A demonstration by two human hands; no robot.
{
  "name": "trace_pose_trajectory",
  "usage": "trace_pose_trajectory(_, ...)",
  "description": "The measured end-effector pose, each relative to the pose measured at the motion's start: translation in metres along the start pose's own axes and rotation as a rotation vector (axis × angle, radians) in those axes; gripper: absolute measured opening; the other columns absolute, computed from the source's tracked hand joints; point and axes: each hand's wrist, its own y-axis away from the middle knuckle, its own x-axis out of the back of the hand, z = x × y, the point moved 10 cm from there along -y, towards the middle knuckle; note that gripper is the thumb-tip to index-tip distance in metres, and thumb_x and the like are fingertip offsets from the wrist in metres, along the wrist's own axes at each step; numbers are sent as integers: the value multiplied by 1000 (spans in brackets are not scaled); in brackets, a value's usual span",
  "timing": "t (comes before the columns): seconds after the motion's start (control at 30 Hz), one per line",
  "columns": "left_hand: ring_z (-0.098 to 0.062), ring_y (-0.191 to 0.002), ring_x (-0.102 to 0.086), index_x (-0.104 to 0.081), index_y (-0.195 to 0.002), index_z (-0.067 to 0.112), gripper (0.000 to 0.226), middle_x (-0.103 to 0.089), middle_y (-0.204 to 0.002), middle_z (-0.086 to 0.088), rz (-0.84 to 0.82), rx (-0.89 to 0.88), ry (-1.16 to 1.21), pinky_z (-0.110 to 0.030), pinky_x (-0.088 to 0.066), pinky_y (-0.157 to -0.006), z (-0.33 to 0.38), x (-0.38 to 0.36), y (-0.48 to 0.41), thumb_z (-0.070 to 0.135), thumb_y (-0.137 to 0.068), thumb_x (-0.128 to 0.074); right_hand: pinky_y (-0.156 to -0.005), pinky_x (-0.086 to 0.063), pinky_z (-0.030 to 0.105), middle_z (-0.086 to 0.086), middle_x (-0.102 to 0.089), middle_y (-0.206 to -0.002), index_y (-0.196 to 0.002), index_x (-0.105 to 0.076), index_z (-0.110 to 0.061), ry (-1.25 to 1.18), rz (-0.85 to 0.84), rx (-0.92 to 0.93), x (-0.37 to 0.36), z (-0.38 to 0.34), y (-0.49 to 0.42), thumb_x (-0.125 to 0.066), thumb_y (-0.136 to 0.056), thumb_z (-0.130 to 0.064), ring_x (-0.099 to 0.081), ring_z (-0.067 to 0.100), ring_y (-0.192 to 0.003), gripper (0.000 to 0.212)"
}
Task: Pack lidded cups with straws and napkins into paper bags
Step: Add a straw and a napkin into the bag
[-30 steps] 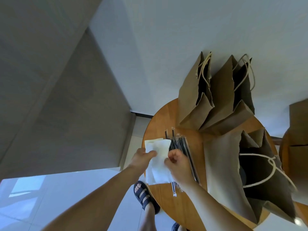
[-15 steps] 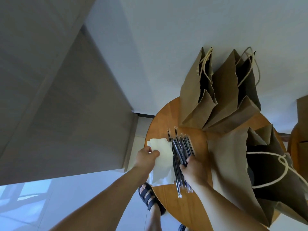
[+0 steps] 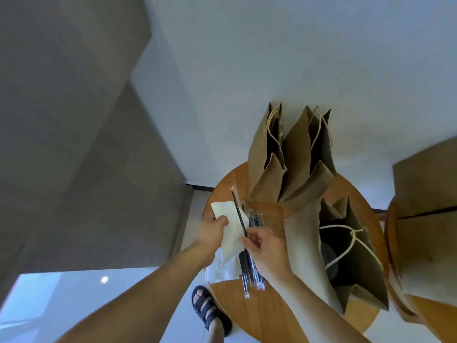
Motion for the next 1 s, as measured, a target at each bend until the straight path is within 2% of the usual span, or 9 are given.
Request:
trace_pose_trajectory(0.1,-29,-95,-66,-64,-113,19,30,-69,-104,-10,-62,-93,20,-40,-56,-75,39,-17,25,7,-90,-48,-70,-55,19,-25,-66,-83,-85,-60,-43,-122,-27,-23,22,-32,7,-76,-84,-35,-65,2,-76,18)
trace_pose_trajectory(0.17,-28,-98,-66,-63,-115,19,31,-68,-107,-10,-93,-160,19,-42,-57,-79,63,-26,45,8,-90,-49,-71,-56,22,-17,-67,-78,-85,-61,-36,-149,5,-22,44,-49,9,-79,-82,-33,-65,3,-74,18)
trace_pose_trajectory(0.37,-24,-100,-69,-64,-122,19,30,-73,-108,-3,-155,-366,-19,-43,-57,-85,111,-49,105,15,-92,-62,-58,-45,13,-16,-66,-72,-79,-61,-30,-177,55,72,102,-91,27,-80,-81,-31,-61,0,-66,19)
trace_pose_trajectory(0.43,-20,-92,-72,-68,-117,15,25,-76,-98,-1,-152,-395,-15,-39,-59,-78,122,-55,123,16,-92,-64,-58,-44,12,-17,-65,-72,-78,-60,-31,-185,52,116,119,-104,35,-81,-80,-31,-60,-2,-66,21)
trace_pose_trajectory(0.5,-21,-87,-73,-69,-114,10,23,-76,-93,-3,-150,-424,-5,-36,-59,-71,137,-60,143,15,-92,-64,-63,-46,10,-16,-64,-78,-86,-59,-33,-201,109,169,143,-118,42,-83,-78,-36,-60,-6,-74,25)
trace_pose_trajectory(0.63,-35,-100,-69,-64,-119,7,28,-71,-108,-17,-279,-487,7,-53,-57,-85,172,-83,187,19,-94,-64,-74,-49,7,-18,-66,-105,-113,-57,-34,-300,150,262,203,-145,47,-85,-73,-39,-61,-6,-96,49)
trace_pose_trajectory(0.77,-27,-89,-72,-65,-115,6,21,-72,-101,-15,-350,-572,-18,-36,-61,-69,198,-110,226,13,-95,-63,-65,-52,11,-18,-74,-93,-102,-69,-32,-326,26,315,235,-160,51,-83,-78,-29,-69,-2,-84,28)
trace_pose_trajectory(0.9,-44,-105,-65,-63,-118,0,24,-66,-113,-28,-392,-537,33,-57,-54,-91,199,-134,244,9,-95,-60,-63,-50,9,-24,-73,-87,-90,-70,-38,-289,47,352,260,-162,56,-80,-82,-28,-69,-4,-80,17)
trace_pose_trajectory(1.0,-42,-104,-66,-64,-115,2,22,-67,-112,-27,-404,-539,45,-58,-53,-91,199,-143,246,9,-94,-63,-64,-52,12,-20,-74,-88,-87,-71,-38,-288,33,352,268,-157,55,-78,-84,-25,-70,-1,-81,15)
